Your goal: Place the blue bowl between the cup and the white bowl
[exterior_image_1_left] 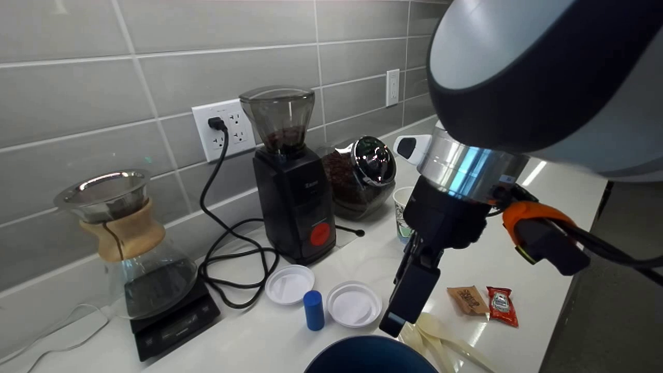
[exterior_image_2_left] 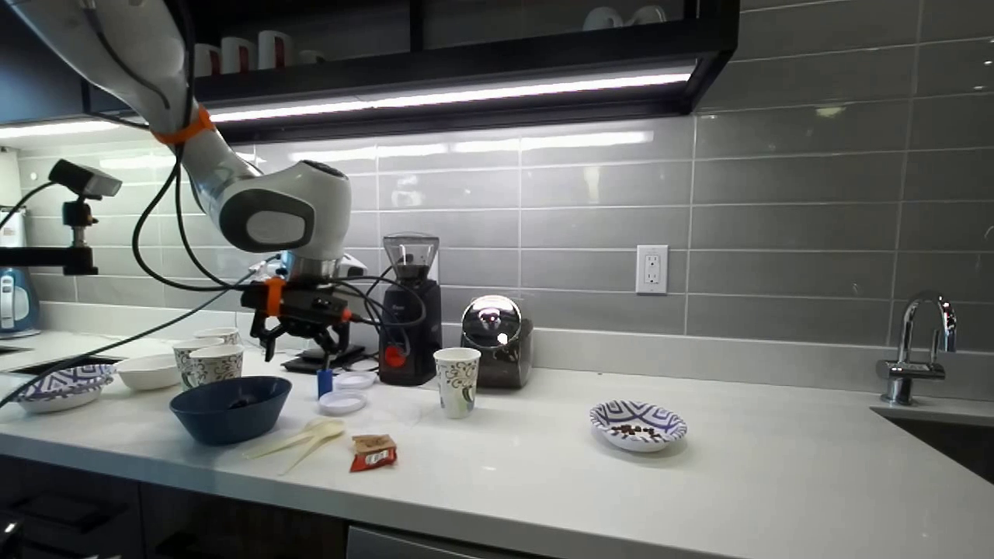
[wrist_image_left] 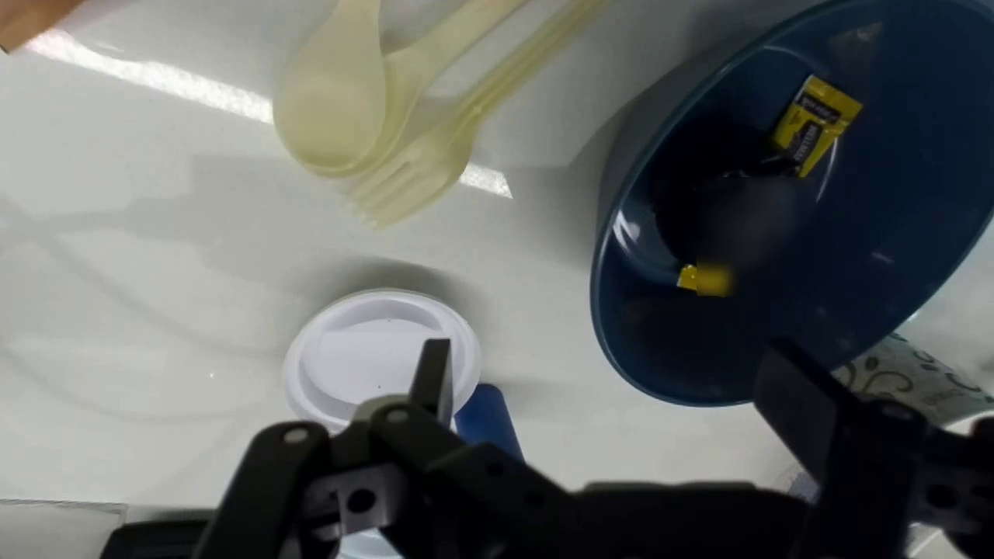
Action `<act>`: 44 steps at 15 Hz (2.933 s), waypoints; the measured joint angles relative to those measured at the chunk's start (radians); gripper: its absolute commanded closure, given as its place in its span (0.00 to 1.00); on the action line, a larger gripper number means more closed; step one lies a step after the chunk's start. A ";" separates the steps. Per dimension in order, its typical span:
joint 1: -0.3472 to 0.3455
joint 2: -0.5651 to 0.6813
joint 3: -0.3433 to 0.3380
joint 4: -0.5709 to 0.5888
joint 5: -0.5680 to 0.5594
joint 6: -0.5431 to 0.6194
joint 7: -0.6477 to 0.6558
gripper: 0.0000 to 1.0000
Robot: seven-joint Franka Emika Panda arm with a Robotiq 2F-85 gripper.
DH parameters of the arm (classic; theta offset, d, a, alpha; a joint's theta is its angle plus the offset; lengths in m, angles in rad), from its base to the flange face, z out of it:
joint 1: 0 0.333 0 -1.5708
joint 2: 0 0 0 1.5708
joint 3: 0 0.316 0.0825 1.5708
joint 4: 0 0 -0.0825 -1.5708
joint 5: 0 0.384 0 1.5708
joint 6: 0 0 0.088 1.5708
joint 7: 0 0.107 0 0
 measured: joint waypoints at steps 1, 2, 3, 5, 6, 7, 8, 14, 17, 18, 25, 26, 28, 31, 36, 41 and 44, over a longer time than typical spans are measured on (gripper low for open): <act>-0.001 0.016 0.008 0.010 0.009 0.000 -0.018 0.00; -0.003 0.033 0.017 0.019 0.018 0.000 -0.031 0.00; -0.006 0.048 0.027 0.028 0.022 0.000 -0.040 0.00; -0.012 0.077 0.048 0.043 0.023 0.000 -0.044 0.00; -0.015 0.089 0.057 0.047 0.023 0.000 -0.044 0.00; -0.020 0.100 0.067 0.051 0.023 0.000 -0.044 0.00; -0.025 0.109 0.077 0.054 0.023 0.000 -0.044 0.02; -0.048 0.139 0.115 0.058 0.023 -0.001 -0.044 0.55; -0.056 0.145 0.125 0.058 0.023 -0.001 -0.044 0.69; -0.059 0.146 0.128 0.058 0.022 -0.002 -0.044 0.71; -0.075 0.156 0.133 0.058 0.022 -0.022 -0.044 0.86; -0.078 0.157 0.133 0.058 0.022 -0.027 -0.044 0.82; -0.085 0.160 0.133 0.058 0.022 -0.040 -0.047 0.81; -0.096 0.164 0.133 0.058 0.022 -0.062 -0.064 0.83; -0.109 0.166 0.133 0.058 0.022 -0.093 -0.078 1.00; -0.126 0.163 0.133 0.058 0.024 -0.148 -0.099 0.99; -0.146 0.144 0.129 0.039 0.039 -0.168 -0.128 0.99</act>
